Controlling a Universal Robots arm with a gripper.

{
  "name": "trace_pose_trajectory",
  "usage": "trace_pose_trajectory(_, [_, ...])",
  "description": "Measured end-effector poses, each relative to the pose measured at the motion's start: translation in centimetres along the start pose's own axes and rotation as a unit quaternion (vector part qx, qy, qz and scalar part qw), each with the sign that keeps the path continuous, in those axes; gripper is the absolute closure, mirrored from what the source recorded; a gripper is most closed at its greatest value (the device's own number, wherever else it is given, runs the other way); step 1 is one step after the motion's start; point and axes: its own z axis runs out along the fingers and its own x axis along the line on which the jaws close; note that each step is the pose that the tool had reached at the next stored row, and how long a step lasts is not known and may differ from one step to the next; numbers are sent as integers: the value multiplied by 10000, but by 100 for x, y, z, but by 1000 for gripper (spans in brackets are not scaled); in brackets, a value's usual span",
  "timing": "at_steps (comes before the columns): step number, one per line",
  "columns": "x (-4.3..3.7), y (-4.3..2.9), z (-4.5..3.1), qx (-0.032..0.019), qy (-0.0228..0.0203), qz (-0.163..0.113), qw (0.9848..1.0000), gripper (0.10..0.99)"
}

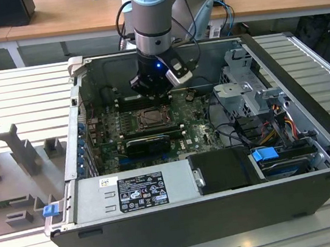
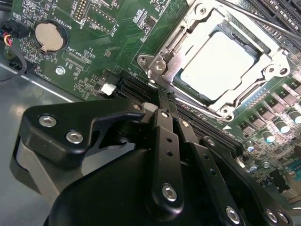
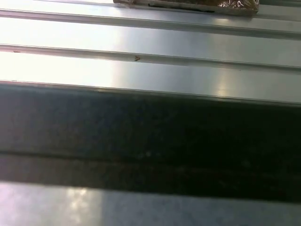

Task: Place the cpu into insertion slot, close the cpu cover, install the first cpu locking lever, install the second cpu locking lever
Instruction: 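Install the first cpu locking lever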

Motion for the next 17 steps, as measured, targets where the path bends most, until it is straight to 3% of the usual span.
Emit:
trace_pose_trajectory(8, [0,-2,15,68,5,0,10000,980])
trace_pose_trajectory(13, [0,0,1,74,5,0,10000,980])
trace_pose_trajectory(15, [1,0,3,107,8,1,9999,980])
trace_pose_trajectory(17, [-1,-1,20,175,12,-1,9998,980])
